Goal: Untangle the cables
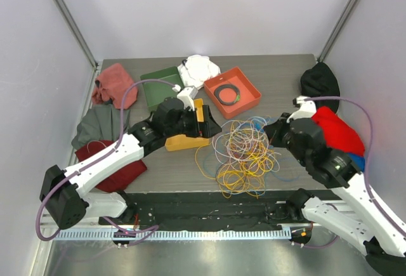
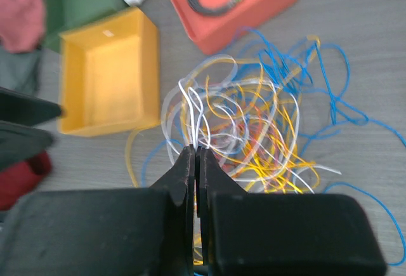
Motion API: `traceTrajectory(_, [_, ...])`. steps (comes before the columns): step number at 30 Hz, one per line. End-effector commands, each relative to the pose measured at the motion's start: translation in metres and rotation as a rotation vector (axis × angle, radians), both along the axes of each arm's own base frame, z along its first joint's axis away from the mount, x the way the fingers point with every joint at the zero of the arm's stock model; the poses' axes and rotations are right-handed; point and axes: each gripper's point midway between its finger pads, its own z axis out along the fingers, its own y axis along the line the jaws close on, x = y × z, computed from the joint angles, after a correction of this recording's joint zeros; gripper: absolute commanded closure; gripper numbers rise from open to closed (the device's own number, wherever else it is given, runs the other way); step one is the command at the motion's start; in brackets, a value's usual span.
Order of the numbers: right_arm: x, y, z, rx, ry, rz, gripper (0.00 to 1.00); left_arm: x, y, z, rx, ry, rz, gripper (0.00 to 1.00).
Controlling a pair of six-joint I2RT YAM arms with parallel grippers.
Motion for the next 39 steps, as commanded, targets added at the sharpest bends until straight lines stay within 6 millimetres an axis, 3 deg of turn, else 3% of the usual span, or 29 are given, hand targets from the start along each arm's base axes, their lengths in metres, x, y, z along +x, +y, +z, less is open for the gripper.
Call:
traceTrajectory(1, [-0.001,0.003,0.098,0.114,-0.207,0.041,0.99,0.013,-0.01,0.038,-0.073,-0.094,0.013,0.02])
traceTrajectory(2, [-0.002,0.004,0.109,0.124,-0.229,0.053,0.99,0.017,-0.009,0.04,-0.07,-0.104,0.034,0.02])
traceTrajectory(3, [-0.004,0.003,0.133,0.15,-0.273,0.062,0.99,0.018,-0.008,0.041,-0.067,-0.108,0.042,0.02])
traceTrajectory(5, [-0.003,0.007,0.154,0.16,-0.305,0.083,0.99,0.021,-0.006,0.048,-0.067,-0.127,0.055,0.02])
traceTrajectory(6, [-0.008,0.008,0.177,0.189,-0.346,0.102,0.99,0.022,-0.004,0.051,-0.063,-0.141,0.065,0.02])
traceTrajectory(8, [-0.006,0.012,0.193,0.192,-0.367,0.122,0.99,0.024,-0.001,0.057,-0.062,-0.159,0.076,0.02])
traceTrajectory(9, [-0.009,0.011,0.21,0.212,-0.398,0.128,0.99,0.026,0.002,0.06,-0.057,-0.173,0.089,0.02])
traceTrajectory(13, [-0.014,0.01,0.237,0.231,-0.449,0.146,0.99,0.028,0.011,0.07,-0.055,-0.216,0.123,0.0])
traceTrajectory(16, [-0.014,0.011,0.242,0.23,-0.459,0.153,0.99,0.027,0.013,0.079,-0.076,-0.255,0.117,0.0])
traceTrajectory(19, [-0.012,0.015,0.232,0.234,-0.435,0.16,0.99,0.022,0.006,0.091,-0.138,-0.301,0.078,0.0])
traceTrajectory(20, [-0.012,0.017,0.23,0.245,-0.428,0.162,0.99,0.021,0.001,0.105,-0.193,-0.341,0.054,0.0])
traceTrajectory(23, [-0.011,0.021,0.224,0.264,-0.42,0.17,0.99,0.013,-0.008,0.108,-0.266,-0.379,-0.005,0.0])
traceTrajectory(27, [-0.013,0.028,0.233,0.292,-0.431,0.2,0.99,0.005,-0.021,0.124,-0.384,-0.465,-0.051,0.0])
traceTrajectory(39, [-0.008,0.046,0.226,0.328,-0.403,0.248,0.99,-0.001,-0.073,0.118,-0.406,-0.47,-0.164,0.0])
